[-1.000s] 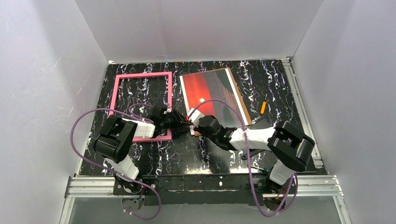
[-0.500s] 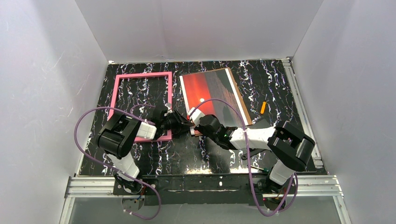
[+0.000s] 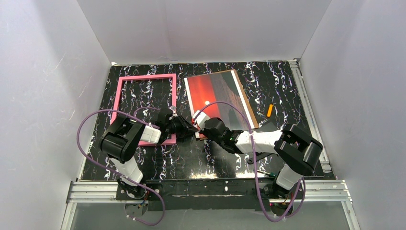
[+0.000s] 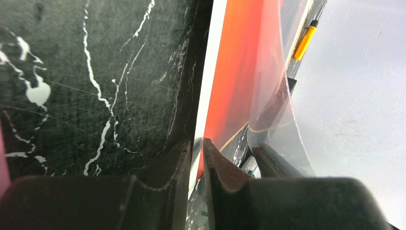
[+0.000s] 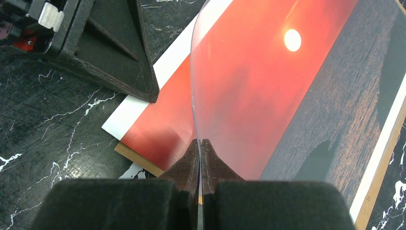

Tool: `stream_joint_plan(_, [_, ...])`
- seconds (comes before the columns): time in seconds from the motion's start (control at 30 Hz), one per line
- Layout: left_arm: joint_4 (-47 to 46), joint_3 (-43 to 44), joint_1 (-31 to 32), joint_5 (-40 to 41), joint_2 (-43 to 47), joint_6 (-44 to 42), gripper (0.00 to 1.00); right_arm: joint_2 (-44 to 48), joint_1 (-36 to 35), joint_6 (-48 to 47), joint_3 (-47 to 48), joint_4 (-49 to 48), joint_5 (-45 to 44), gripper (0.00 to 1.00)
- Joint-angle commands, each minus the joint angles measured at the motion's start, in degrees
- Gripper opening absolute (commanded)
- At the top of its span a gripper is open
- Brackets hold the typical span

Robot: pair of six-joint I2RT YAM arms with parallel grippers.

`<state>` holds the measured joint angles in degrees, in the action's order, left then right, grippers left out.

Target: Take the photo out of the frame

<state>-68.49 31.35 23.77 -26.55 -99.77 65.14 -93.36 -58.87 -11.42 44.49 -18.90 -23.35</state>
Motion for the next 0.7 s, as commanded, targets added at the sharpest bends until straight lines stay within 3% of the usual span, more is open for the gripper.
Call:
stream_joint_plan(0.0, [2.25,0.79,0.31,0.66,0.79,-0.37,0.13,-0.84,0.29,2.12,2.3,1.22,1.26,0.01])
stream_joint_plan(0.17, [6.02,1.24,0.31,1.2,3.59,-1.13,0.0,-0.95,0.26,1.86,2.62,1.57,1.37,0.01])
stream_joint_plan(0.4, [24.61,5.78,0.31,2.76,12.99,-5.79,0.0,-0.71,0.2,1.72,2.53,1.84,1.64,0.01])
stream_joint_plan(0.5, [35.52,10.16,0.31,3.09,15.23,-7.75,0.0,-0.25,0.24,1.7,2.45,1.84,0.64,0.01])
stream_joint_plan(0.67, [62.69,19.72,0.25,6.23,18.13,-14.5,0.0,-0.33,1.05,1.57,2.65,2.64,0.12,0.01])
